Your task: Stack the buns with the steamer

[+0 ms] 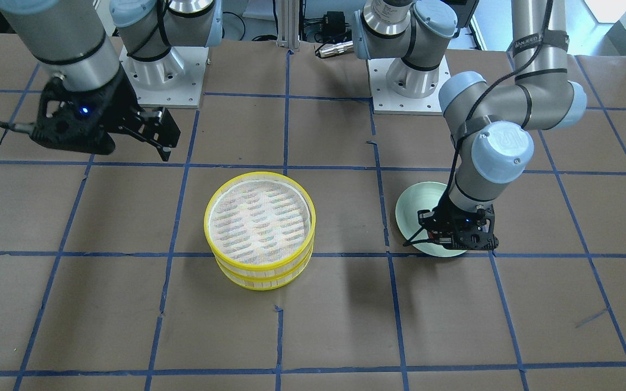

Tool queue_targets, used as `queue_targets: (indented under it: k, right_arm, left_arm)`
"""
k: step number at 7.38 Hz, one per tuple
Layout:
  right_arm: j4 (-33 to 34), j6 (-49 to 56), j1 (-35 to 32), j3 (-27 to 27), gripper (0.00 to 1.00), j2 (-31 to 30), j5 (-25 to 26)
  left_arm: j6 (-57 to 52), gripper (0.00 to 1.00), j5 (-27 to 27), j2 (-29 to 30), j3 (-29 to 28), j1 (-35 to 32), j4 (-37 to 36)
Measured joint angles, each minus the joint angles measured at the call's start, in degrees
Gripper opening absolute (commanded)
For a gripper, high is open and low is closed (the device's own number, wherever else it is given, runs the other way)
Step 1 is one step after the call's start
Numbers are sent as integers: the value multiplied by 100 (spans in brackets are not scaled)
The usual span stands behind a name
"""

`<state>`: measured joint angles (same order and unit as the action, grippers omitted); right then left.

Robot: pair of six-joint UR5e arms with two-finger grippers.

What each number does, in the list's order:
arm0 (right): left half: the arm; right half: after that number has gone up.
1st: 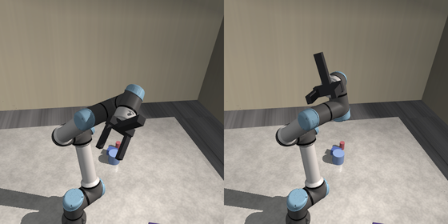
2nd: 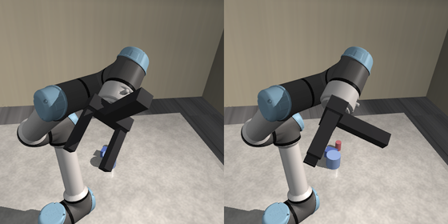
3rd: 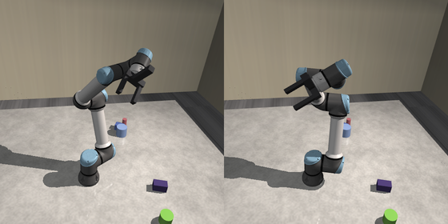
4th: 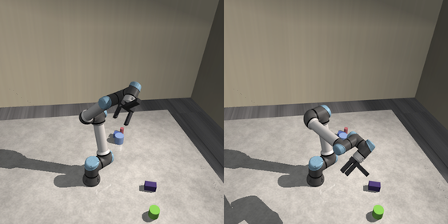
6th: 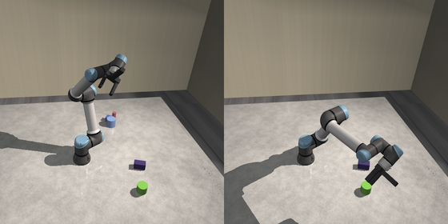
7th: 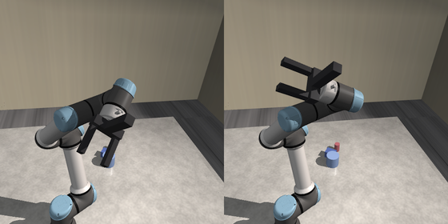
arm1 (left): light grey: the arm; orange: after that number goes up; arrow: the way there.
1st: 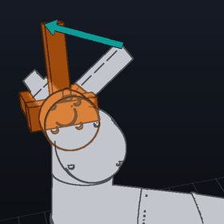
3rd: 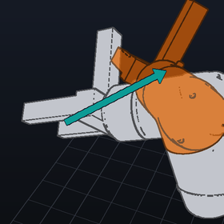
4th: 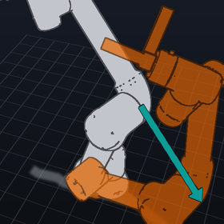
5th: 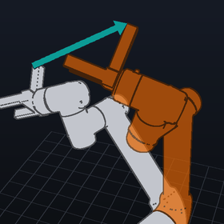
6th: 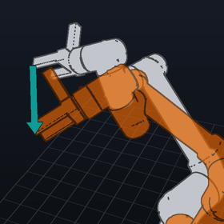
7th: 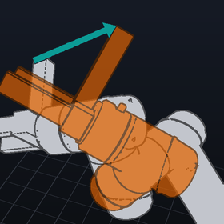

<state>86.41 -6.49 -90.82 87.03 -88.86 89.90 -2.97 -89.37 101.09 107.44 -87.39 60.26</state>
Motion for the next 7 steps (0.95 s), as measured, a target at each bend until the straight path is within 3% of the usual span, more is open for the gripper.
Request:
queue_targets:
  k: [1,2,3,5,7]
  right_arm:
    - [-27,60,16,48,100,-83,-5]
    - [18,79,12,76,100,-116,-25]
    - [93,82,10,98,100,-125,-42]
    - [178,85,9,131,100,-130,-57]
    - [196,86,4,137,100,-131,-65]
  left_arm:
    - [640,9,490,-145,-246,-476,102]
    - [1299,23,873,-137,-566,-1040,115]
    - [1848,92,1073,-10,-840,-1576,5]
    - [2478,100,1169,405,-1089,-2266,-440]
    - [2550,100,1121,535,-1112,-2412,-605]
